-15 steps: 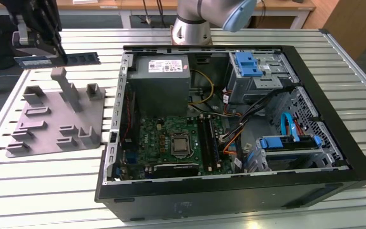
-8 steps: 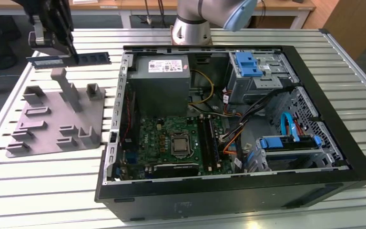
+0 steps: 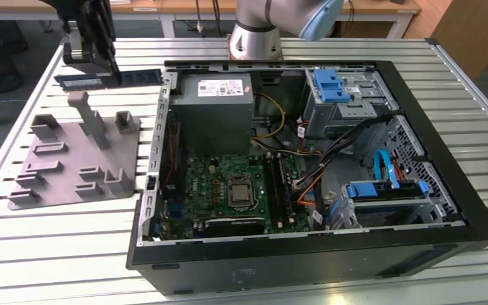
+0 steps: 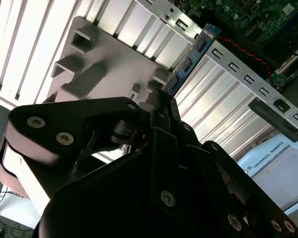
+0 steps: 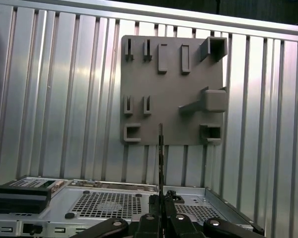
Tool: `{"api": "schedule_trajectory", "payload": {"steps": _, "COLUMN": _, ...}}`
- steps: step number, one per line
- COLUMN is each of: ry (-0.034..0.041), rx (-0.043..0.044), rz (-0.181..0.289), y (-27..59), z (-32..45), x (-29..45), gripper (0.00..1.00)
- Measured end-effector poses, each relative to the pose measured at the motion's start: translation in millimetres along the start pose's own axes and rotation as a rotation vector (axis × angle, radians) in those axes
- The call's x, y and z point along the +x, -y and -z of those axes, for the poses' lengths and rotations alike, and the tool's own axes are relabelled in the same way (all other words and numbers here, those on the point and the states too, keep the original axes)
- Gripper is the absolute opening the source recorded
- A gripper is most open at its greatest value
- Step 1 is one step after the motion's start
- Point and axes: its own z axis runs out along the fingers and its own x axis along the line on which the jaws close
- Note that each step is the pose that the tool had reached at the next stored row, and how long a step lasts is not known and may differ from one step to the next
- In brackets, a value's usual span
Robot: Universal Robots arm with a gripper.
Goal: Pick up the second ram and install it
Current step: 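Pick up the second ram and move it above second insertion slot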
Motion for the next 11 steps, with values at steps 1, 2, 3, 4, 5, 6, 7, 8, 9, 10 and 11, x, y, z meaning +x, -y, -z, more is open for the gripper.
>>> {"api": "schedule_trajectory", "payload": {"steps": 1, "ry": -0.0001, "rx": -0.0002, "rz": 0.0, "y": 2.2, "z": 0.1, "x": 0.2, "gripper": 0.14}}
{"api": "schedule_trajectory", "payload": {"steps": 2, "ry": -0.0001, "rx": 0.0, "rz": 0.0, "y": 4.5, "z": 0.2, "x": 0.3, "gripper": 0.14}}
{"api": "schedule_trajectory", "payload": {"steps": 3, "ry": -0.0001, "rx": -0.0001, "rz": 0.0, "y": 6.9, "z": 0.3, "x": 0.4, "gripper": 0.14}}
{"api": "schedule_trajectory", "payload": {"steps": 4, "ry": -0.0001, "rx": -0.0001, "rz": 0.0, "y": 9.2, "z": 0.4, "x": 0.6, "gripper": 0.14}}
{"api": "schedule_trajectory", "payload": {"steps": 5, "ry": -0.0001, "rx": -0.0001, "rz": 0.0, "y": 11.5, "z": 0.5, "x": 0.8, "gripper": 0.14}}
{"api": "schedule_trajectory", "payload": {"steps": 6, "ry": -0.0001, "rx": -0.0001, "rz": 0.0, "y": 13.7, "z": 0.5, "x": 0.9, "gripper": 0.14}}
{"api": "schedule_trajectory", "payload": {"steps": 7, "ry": 0.0, "rx": -0.0001, "rz": 0.0, "y": 15.7, "z": 0.6, "x": 1.0, "gripper": 0.14}}
{"api": "schedule_trajectory", "payload": {"steps": 8, "ry": 0.0, "rx": -0.0001, "rz": 0.0, "y": 17.7, "z": 0.7, "x": 1.2, "gripper": 0.14}}
{"api": "schedule_trajectory", "payload": {"steps": 9, "ry": -0.0001, "rx": -0.0001, "rz": 0.0, "y": 19.7, "z": 0.7, "x": 1.3, "gripper": 0.14}}
{"api": "schedule_trajectory", "payload": {"steps": 10, "ry": 0.0, "rx": -0.0001, "rz": 0.0, "y": 21.7, "z": 0.8, "x": 1.4, "gripper": 0.14}}
{"api": "schedule_trajectory", "payload": {"steps": 11, "ry": 0.0, "rx": -0.0001, "rz": 0.0, "y": 23.6, "z": 0.9, "x": 1.6, "gripper": 0.14}}
